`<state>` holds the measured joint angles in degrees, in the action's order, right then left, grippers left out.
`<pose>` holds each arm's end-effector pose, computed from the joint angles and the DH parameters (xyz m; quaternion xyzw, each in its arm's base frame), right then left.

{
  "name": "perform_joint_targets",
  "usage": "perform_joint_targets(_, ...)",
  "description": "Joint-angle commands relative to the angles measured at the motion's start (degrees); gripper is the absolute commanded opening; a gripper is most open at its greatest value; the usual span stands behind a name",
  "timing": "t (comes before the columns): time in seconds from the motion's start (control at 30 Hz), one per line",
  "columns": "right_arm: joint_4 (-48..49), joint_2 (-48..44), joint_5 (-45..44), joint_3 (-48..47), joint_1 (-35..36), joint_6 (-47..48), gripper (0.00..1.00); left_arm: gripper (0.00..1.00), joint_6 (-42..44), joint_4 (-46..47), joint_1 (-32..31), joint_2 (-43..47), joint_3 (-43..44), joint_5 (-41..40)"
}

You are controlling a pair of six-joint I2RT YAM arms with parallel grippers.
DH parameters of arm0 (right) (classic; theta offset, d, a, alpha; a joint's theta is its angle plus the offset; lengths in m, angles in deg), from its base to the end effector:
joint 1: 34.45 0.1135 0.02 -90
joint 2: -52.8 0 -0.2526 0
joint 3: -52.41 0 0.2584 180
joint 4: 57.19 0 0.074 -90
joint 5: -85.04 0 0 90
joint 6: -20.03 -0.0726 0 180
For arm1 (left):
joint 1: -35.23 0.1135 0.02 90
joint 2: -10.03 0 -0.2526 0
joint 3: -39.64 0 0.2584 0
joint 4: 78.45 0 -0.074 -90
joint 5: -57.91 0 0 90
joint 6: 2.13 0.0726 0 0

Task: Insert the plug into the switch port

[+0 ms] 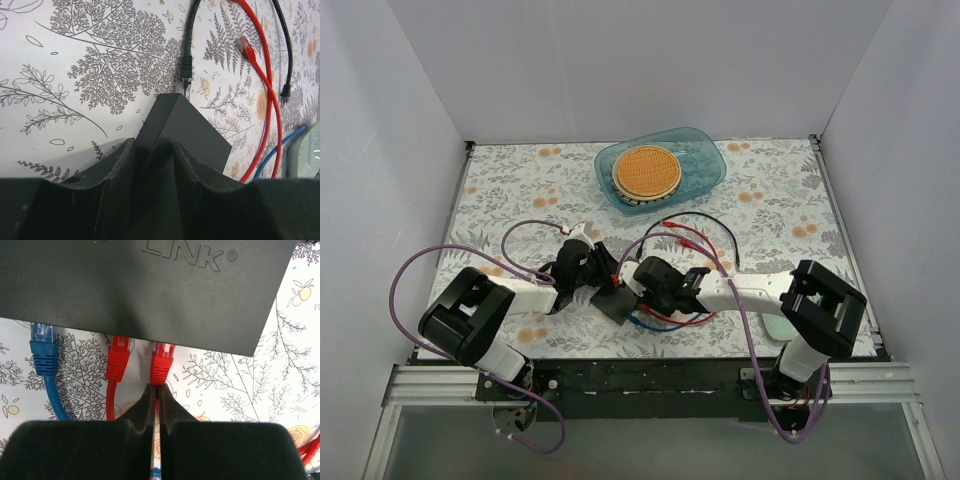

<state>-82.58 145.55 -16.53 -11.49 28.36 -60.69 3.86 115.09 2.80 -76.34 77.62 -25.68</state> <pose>0.1698 0.2987 0.1234 -0.5321 0.7838 0.0519 0.3159 0.2451 -0.1653 0.0889 -0.3617 0.8081 -0.4190 0.2013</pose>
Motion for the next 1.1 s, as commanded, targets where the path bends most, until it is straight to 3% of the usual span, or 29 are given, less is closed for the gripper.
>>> perform_joint_targets(0.0, 38.77, 0.76, 0.94, -9.2, -1.55, -1.1, 0.01, 0.27, -7.66, -8.94, -8.0, 1.2, -3.02, 21.1)
perform_joint_targets(1.07, 40.88, 4.37, 8.32, -16.94, -1.63, -0.75, 0.01, 0.25, -13.29, -9.12, -17.23, -1.7, 1.02, 23.03)
